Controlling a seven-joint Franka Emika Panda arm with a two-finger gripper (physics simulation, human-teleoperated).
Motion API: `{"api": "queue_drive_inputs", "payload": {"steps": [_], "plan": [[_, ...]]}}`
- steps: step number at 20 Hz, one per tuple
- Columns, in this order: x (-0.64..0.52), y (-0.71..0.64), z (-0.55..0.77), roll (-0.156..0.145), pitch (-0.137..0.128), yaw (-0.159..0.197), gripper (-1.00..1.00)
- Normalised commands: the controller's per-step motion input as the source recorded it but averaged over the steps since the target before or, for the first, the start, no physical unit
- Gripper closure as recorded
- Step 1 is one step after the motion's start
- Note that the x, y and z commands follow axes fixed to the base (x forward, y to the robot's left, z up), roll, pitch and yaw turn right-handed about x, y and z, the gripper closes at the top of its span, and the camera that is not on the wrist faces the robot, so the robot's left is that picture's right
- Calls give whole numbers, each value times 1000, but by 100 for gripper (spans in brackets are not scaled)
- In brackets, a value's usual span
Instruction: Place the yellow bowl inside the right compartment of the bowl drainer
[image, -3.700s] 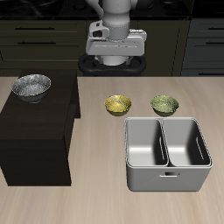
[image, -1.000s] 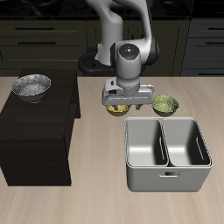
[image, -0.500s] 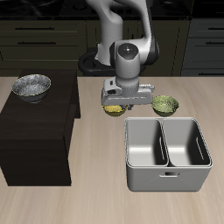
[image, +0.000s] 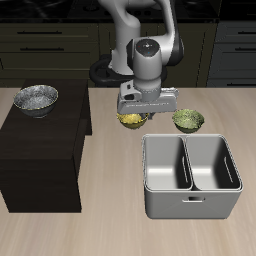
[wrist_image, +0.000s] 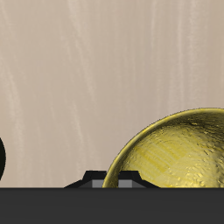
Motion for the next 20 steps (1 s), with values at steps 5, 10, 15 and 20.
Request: {"api": "queue_drive_inputs", "payload": {"steps": [5,10,15,20], "plan": [[-34,-83,758,-12,-89,5,100],[-5,-114,689,-22,-55,-19,100],[-71,31,461,11,-36,-11,100],[-121,131,568,27,-58,-18,100]]}}
